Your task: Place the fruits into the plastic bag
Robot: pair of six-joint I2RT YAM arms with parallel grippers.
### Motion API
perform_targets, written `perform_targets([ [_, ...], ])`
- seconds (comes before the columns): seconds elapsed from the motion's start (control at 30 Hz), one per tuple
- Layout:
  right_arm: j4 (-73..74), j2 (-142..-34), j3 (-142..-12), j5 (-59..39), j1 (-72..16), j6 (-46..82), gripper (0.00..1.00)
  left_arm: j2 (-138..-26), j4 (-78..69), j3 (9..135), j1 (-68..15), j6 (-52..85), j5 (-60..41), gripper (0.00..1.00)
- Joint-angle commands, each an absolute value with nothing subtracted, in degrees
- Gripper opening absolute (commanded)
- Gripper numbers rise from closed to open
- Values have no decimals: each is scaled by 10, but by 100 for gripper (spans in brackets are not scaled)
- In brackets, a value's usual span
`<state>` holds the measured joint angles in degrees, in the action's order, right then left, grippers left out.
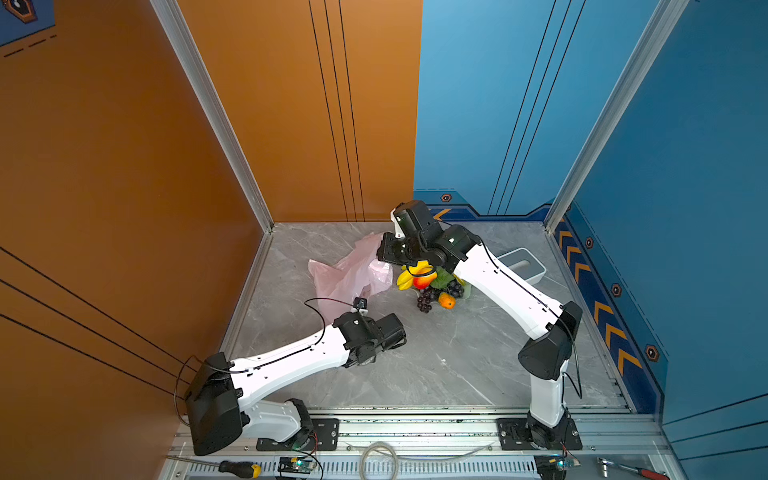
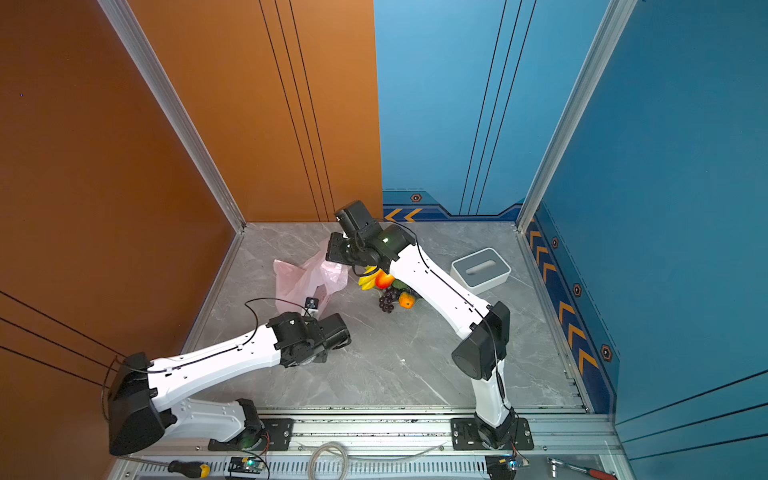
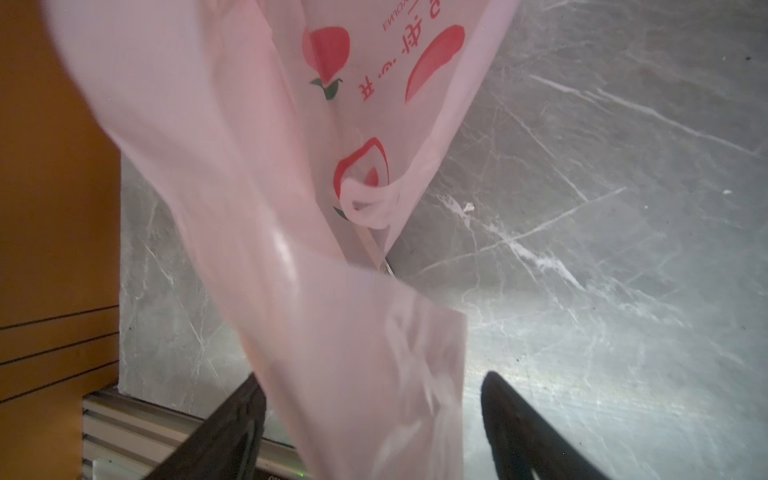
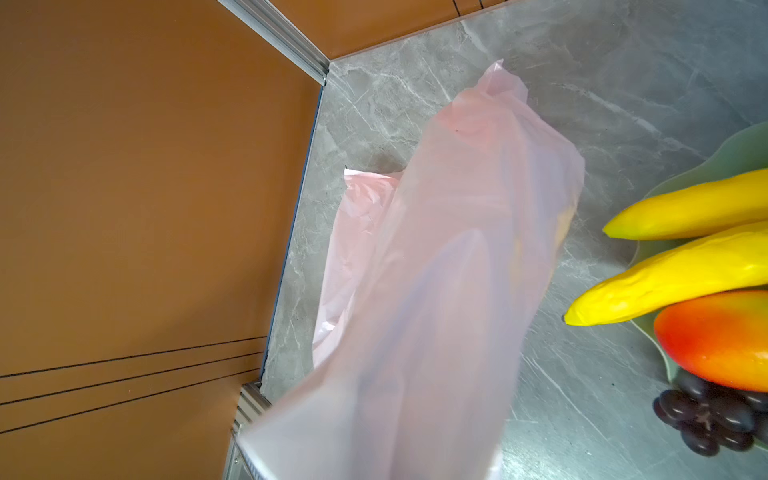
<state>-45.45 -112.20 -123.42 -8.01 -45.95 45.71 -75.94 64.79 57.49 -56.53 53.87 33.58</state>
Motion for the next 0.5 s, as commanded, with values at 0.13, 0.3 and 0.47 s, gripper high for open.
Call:
perform_targets([
  [0.13,-496,-1128,-1275,-98,-462,482,0,-787,583,545,-555,533,385,74],
  [0.3,-500,-1127,-1281,-102,-467,492,0,-806,517,519,-543,514,374,57],
  [0.47,-516,-1124,-1283,-95,-467,480,0,-809,514,533,-537,490,374,0],
])
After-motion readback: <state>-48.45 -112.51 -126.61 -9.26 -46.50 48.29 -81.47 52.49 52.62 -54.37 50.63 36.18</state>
